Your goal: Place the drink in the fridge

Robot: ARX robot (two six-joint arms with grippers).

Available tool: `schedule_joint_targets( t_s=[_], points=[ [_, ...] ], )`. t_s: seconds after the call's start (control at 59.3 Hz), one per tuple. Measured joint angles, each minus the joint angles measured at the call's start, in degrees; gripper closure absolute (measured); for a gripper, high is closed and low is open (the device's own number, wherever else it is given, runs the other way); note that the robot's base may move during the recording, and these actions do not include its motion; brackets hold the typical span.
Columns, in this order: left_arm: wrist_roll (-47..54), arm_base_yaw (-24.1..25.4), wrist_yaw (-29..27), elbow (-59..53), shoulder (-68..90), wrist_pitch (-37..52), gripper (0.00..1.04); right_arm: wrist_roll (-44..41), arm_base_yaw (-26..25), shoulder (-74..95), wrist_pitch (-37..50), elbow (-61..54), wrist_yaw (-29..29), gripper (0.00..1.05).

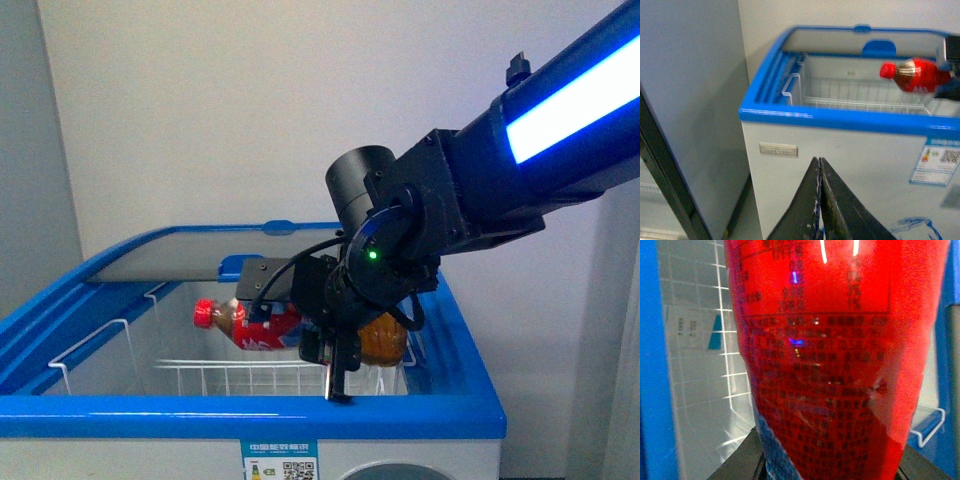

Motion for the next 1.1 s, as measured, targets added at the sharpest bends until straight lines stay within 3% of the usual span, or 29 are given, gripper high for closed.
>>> schedule_joint_targets(
  t_s=[0.303, 0.489, 0.64, 1.096],
  points=[
    [0.0, 0.0, -0.3, 0.0, -4.5, -4.1, 1.02, 1.1, 0.6, 8.3, 0.4, 9.3, 1.0, 0.67],
    [0.0, 0.0, -0.2, 0.0, -7.0, -6.6, 1.02, 1.2, 0.9, 13.7, 1.3, 17.0, 4.7, 0.67],
    [0.0, 0.0, -0.2, 0.0, -15.8, -16.3, 1.02, 1.2, 0.9, 17.9, 3.0, 21.2, 7.4, 0.67],
    [0.0, 0.0, -0.2, 0.0, -16.8, -16.8, 1.02, -0.2, 0.8, 27.6, 7.4, 24.2, 10.2, 0.68]
  ],
)
